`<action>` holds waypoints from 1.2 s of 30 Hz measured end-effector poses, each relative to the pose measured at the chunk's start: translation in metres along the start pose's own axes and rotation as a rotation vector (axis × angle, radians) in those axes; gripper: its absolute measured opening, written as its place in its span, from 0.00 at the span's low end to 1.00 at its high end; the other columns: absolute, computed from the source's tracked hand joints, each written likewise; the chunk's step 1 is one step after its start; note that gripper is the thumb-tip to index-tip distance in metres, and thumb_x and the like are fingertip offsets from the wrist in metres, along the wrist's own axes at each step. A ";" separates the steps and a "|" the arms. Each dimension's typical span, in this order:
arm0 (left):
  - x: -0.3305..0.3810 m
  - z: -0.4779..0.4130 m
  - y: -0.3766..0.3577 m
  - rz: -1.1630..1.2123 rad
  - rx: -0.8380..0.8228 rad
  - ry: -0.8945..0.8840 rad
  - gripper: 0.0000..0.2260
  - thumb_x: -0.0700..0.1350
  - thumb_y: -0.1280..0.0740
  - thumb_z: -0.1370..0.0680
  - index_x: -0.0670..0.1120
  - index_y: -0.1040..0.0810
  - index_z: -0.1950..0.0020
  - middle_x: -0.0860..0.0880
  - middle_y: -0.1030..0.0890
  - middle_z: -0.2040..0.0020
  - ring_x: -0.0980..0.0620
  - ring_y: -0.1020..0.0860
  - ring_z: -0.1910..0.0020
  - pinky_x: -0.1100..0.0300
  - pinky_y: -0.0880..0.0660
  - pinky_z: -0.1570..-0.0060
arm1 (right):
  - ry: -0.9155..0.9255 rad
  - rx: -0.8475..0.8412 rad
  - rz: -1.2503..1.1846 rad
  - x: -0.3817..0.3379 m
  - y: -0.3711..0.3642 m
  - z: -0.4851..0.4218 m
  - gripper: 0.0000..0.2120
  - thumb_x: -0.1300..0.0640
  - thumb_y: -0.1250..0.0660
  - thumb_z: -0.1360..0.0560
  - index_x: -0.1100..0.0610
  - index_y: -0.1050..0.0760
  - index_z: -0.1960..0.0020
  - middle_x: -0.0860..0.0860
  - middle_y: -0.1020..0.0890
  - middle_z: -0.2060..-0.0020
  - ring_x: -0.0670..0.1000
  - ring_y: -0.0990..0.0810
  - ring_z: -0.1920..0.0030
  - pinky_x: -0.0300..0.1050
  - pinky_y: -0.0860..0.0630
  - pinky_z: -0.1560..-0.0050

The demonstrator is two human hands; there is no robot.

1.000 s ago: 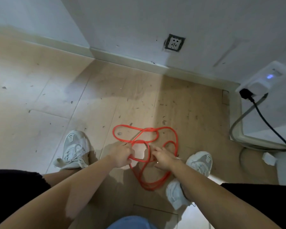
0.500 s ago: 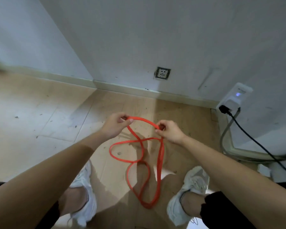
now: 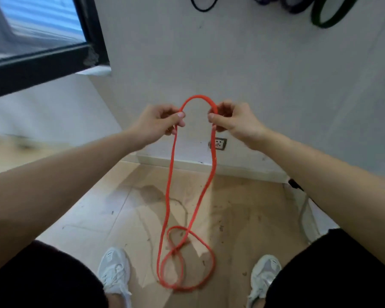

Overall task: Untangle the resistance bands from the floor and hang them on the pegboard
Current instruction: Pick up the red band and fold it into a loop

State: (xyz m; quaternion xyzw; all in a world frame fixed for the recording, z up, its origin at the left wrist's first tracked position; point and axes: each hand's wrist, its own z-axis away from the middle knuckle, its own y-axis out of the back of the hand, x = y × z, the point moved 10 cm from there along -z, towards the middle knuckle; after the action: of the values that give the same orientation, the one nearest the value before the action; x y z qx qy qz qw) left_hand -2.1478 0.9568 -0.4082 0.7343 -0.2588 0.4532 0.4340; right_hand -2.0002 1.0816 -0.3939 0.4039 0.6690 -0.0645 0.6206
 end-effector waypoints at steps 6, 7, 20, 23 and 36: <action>0.052 -0.028 0.025 0.108 0.137 -0.080 0.06 0.44 0.36 0.16 0.46 0.20 0.46 0.50 0.15 0.54 0.60 0.20 0.68 0.66 0.23 0.62 | 0.076 0.091 -0.154 -0.047 0.027 -0.030 0.03 0.63 0.32 0.21 0.56 0.21 0.51 0.55 0.17 0.60 0.49 0.18 0.67 0.44 0.18 0.58; 0.054 -0.031 0.025 0.120 0.149 -0.085 0.06 0.45 0.36 0.16 0.47 0.20 0.47 0.51 0.15 0.55 0.60 0.20 0.68 0.66 0.23 0.63 | 0.083 0.093 -0.179 -0.049 0.028 -0.033 0.03 0.63 0.32 0.21 0.56 0.21 0.51 0.54 0.17 0.61 0.49 0.18 0.67 0.44 0.19 0.60; -0.053 -0.049 -0.032 0.045 -0.096 0.058 0.05 0.47 0.31 0.19 0.48 0.15 0.48 0.53 0.12 0.56 0.63 0.17 0.59 0.71 0.24 0.61 | -0.105 -0.068 0.003 0.057 0.006 -0.021 0.03 0.63 0.32 0.21 0.60 0.25 0.49 0.57 0.14 0.60 0.42 0.18 0.68 0.31 0.27 0.68; -0.056 -0.055 -0.044 0.091 -0.130 0.051 0.06 0.49 0.30 0.20 0.49 0.15 0.47 0.53 0.12 0.53 0.59 0.15 0.54 0.68 0.23 0.58 | -0.143 -0.067 -0.028 0.069 0.006 -0.020 0.02 0.61 0.30 0.22 0.57 0.22 0.52 0.56 0.13 0.59 0.45 0.18 0.65 0.34 0.25 0.66; -0.032 -0.053 -0.083 0.176 -0.253 -0.003 0.10 0.48 0.35 0.17 0.49 0.15 0.44 0.53 0.12 0.49 0.53 0.16 0.46 0.66 0.22 0.49 | 0.026 0.043 -0.162 0.032 0.003 -0.026 0.23 0.66 0.31 0.22 0.51 0.29 0.31 0.62 0.21 0.57 0.55 0.17 0.61 0.55 0.16 0.54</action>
State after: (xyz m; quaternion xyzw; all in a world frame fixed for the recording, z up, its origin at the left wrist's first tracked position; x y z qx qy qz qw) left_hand -2.1215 1.0432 -0.4583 0.6489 -0.3779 0.4520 0.4814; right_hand -2.0150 1.1134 -0.4149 0.3626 0.7060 -0.1237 0.5956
